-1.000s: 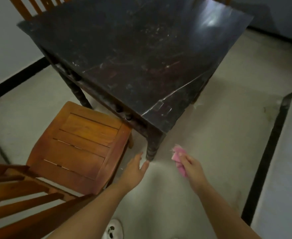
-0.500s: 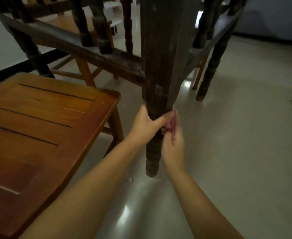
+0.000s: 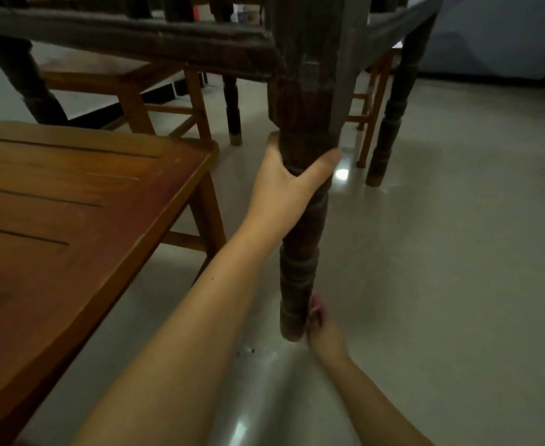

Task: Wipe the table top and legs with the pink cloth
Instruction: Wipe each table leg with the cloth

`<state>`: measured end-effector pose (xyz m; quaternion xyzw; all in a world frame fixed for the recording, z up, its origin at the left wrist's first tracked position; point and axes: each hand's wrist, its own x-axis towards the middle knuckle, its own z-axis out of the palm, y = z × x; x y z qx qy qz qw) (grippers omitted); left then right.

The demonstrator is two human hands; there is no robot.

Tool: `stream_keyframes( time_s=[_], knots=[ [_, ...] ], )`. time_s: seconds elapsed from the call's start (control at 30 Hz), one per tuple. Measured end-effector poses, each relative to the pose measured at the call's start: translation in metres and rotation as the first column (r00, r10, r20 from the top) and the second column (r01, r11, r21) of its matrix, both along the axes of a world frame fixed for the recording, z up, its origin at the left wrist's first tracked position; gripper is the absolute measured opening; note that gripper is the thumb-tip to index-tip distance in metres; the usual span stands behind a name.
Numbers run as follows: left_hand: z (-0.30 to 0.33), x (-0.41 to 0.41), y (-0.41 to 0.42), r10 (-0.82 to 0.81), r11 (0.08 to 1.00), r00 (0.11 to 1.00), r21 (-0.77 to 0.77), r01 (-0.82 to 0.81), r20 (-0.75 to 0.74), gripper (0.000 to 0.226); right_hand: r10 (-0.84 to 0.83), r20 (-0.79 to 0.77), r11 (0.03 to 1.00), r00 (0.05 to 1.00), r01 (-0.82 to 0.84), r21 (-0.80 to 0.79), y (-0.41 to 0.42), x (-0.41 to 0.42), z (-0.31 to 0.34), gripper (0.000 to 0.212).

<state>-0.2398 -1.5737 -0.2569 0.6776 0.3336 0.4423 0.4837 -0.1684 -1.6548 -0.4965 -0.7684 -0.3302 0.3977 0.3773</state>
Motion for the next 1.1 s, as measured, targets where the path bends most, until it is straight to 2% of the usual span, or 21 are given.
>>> stream_keyframes(
  time_s=[0.07,0.1,0.17,0.23,0.3,0.37,0.43,0.53,0.57,0.6,0.63,0.7,0.77,0.8,0.83,0.87,0.93,1.0,1.03,1.07,1.1],
  knots=[
    [-0.002,-0.001,0.001,-0.013,1.0,1.0,0.003,0.013,0.005,0.043,0.008,-0.041,0.998,0.999,-0.011,-0.064,0.003,-0.001,-0.008,0.041],
    [-0.003,-0.001,0.002,-0.017,1.0,1.0,0.013,0.017,0.008,0.04,-0.047,-0.102,0.999,0.994,0.046,-0.01,0.008,-0.003,-0.003,0.039],
    [-0.005,-0.001,0.003,-0.014,0.999,1.0,0.034,0.014,0.003,0.039,-0.176,-0.221,0.958,0.959,0.219,0.185,0.019,-0.002,0.026,0.034],
    [-0.004,-0.001,0.003,-0.016,0.999,1.0,0.037,0.016,0.001,0.04,-0.213,-0.299,0.864,0.93,0.322,0.388,0.027,0.0,0.062,0.037],
    [-0.003,-0.001,0.002,-0.015,0.999,1.0,0.03,0.015,0.004,0.04,-0.174,-0.253,0.767,0.952,0.292,0.571,0.023,-0.007,0.089,0.045],
    [-0.004,0.0,0.002,-0.014,1.0,1.0,0.024,0.013,0.013,0.041,-0.164,-0.152,0.721,0.975,0.224,0.656,0.016,-0.017,0.084,0.052],
    [-0.004,0.0,0.003,-0.01,0.999,1.0,0.034,0.01,0.019,0.041,-0.169,-0.105,0.789,0.98,0.199,0.582,0.008,-0.02,0.05,0.05],
    [-0.004,-0.001,0.003,-0.027,0.999,1.0,0.034,0.027,0.007,0.043,-0.082,-0.101,0.962,0.991,0.105,0.252,-0.004,-0.016,0.004,0.034],
    [-0.004,-0.001,0.003,-0.03,0.999,1.0,0.034,0.03,0.0,0.045,-0.052,-0.087,0.98,0.995,0.068,0.185,-0.007,-0.015,-0.001,0.034],
    [-0.003,-0.002,0.003,-0.033,0.999,0.999,0.035,0.033,-0.012,0.046,-0.074,-0.067,0.977,0.995,0.086,0.197,-0.008,-0.015,0.004,0.036],
    [-0.002,-0.002,0.003,-0.036,0.999,0.999,0.038,0.037,-0.022,0.047,-0.118,-0.067,0.949,0.991,0.133,0.287,-0.006,-0.016,0.017,0.041],
    [0.001,-0.005,0.003,-0.047,0.999,0.999,0.022,0.047,-0.026,0.051,-0.159,-0.054,0.795,0.986,0.161,0.584,-0.003,-0.019,0.061,0.052],
    [0.002,-0.005,0.005,-0.058,0.998,0.998,0.008,0.058,-0.034,0.059,-0.164,0.113,0.606,0.98,0.01,0.795,0.0,-0.021,0.099,0.055],
    [0.003,-0.006,0.003,-0.058,0.998,0.998,0.009,0.059,-0.038,0.061,-0.175,0.27,0.558,0.947,-0.13,0.82,0.003,-0.021,0.109,0.052],
    [0.002,-0.006,0.004,-0.062,0.998,0.997,0.013,0.063,-0.038,0.063,-0.197,0.447,0.543,0.873,-0.282,0.791,0.007,-0.019,0.114,0.049],
    [0.001,-0.007,0.003,-0.063,0.998,0.997,0.014,0.064,-0.041,0.064,-0.218,0.6,0.546,0.77,-0.413,0.729,0.011,-0.015,0.115,0.047],
    [0.002,-0.007,0.003,-0.061,0.998,0.996,0.012,0.062,-0.062,0.067,-0.268,0.812,0.56,0.519,-0.602,0.569,0.02,0.002,0.109,0.049],
    [0.004,-0.007,0.003,-0.066,0.998,0.996,0.006,0.066,-0.058,0.067,-0.283,0.919,0.548,0.274,-0.74,0.39,0.024,0.012,0.104,0.047],
    [0.003,-0.007,0.004,-0.061,0.998,0.997,-0.002,0.061,-0.052,0.065,-0.261,0.945,0.554,0.198,-0.771,0.314,0.024,0.013,0.099,0.045],
    [0.004,-0.008,0.002,-0.06,0.998,0.997,-0.006,0.06,-0.049,0.063,-0.219,0.963,0.56,0.156,-0.788,0.255,0.026,0.011,0.087,0.043],
    [0.002,-0.007,0.005,-0.049,0.999,0.997,-0.004,0.048,-0.056,0.062,-0.102,0.978,0.608,0.181,-0.767,0.205,0.023,0.004,0.076,0.042]
  ],
)
